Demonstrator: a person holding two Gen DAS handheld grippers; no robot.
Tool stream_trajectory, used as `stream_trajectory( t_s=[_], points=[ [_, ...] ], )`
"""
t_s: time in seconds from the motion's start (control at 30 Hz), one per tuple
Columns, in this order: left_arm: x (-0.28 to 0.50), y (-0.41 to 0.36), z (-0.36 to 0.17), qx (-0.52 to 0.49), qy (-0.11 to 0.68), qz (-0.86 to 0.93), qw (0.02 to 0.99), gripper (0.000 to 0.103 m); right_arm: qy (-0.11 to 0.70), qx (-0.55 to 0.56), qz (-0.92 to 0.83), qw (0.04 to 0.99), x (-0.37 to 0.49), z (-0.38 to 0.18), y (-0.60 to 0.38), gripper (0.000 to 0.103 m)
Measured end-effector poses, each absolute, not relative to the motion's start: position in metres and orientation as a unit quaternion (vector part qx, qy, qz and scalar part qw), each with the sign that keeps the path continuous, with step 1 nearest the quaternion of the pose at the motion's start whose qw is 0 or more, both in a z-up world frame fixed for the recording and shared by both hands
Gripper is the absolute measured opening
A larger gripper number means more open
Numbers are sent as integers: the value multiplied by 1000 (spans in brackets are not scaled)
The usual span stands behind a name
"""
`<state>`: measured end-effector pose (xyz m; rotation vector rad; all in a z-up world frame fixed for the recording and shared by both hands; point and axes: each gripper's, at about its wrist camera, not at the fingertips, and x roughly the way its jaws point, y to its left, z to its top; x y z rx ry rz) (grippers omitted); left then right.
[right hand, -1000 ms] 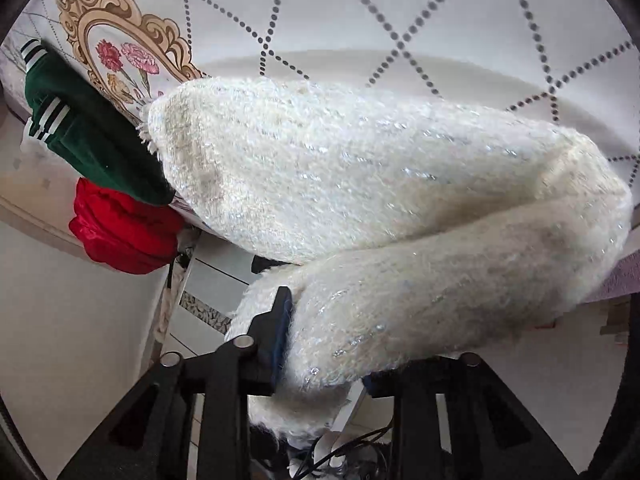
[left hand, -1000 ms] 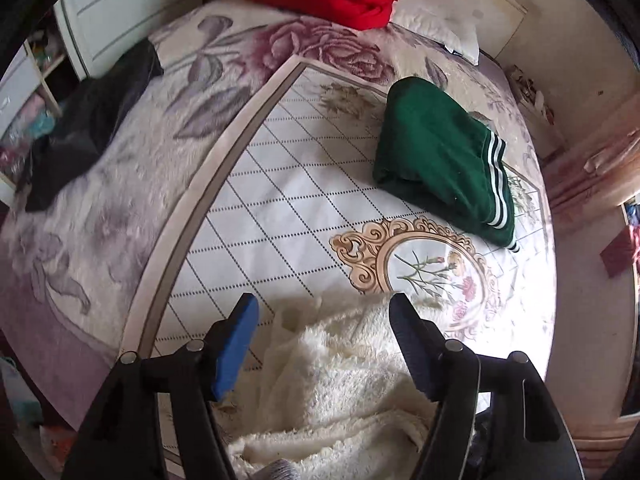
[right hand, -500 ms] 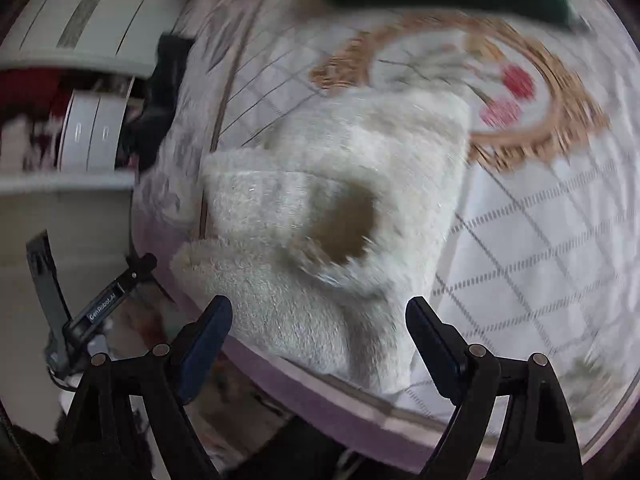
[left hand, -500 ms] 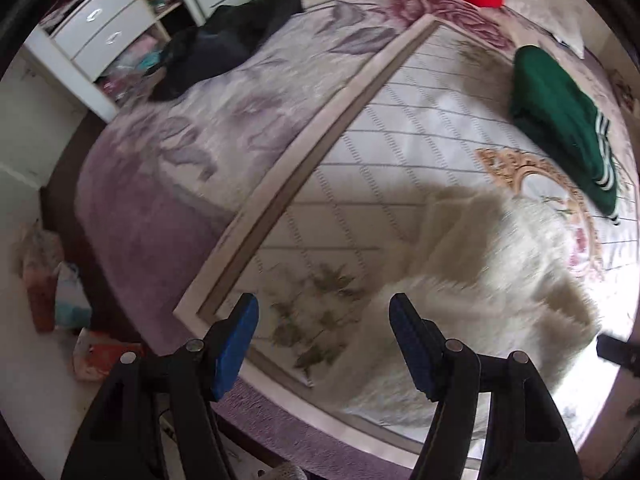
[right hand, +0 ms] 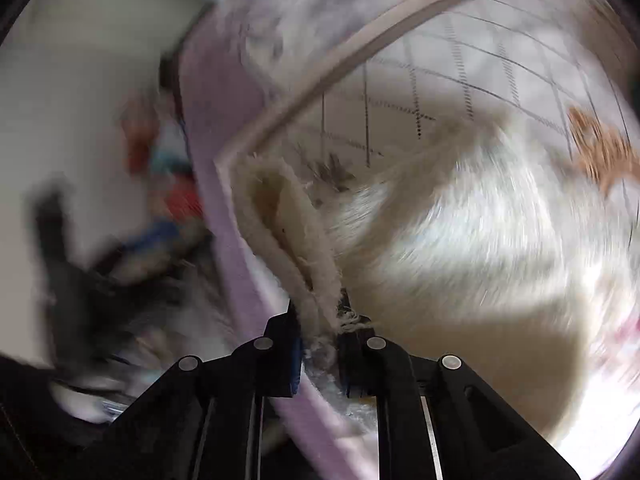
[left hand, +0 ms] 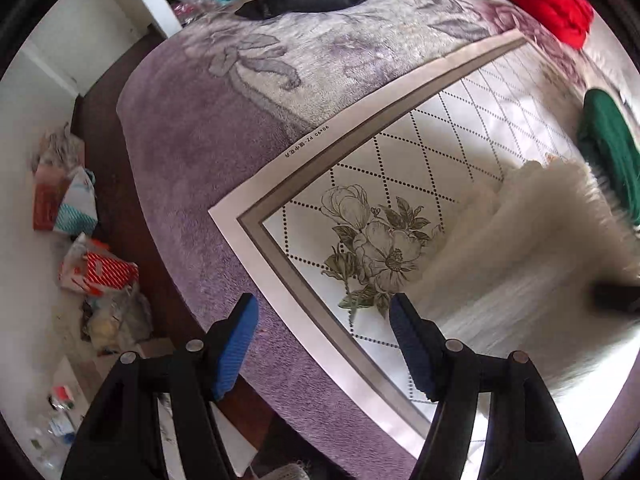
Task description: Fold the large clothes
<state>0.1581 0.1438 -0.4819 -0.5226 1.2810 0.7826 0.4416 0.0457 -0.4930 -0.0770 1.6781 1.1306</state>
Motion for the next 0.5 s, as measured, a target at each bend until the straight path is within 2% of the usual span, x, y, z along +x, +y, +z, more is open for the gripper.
stream_trajectory(
  t_s=[0.1,0.17,0.37,0.5],
  points=[
    [158,140,-482,-262,565,342,704,66,711,166,396,557,486,-485,-18,14],
    [165,135,-483,-269,564,329,708,66,700,234,346,580,511,-497,-51,14],
    [210,119,-489,-247,566,281,735,66,687,220,225,656,571,-554,-91,14],
    [236,118,-493,-236,564,270,744,66,713,216,163,647,592,-589,-115,17]
  ],
)
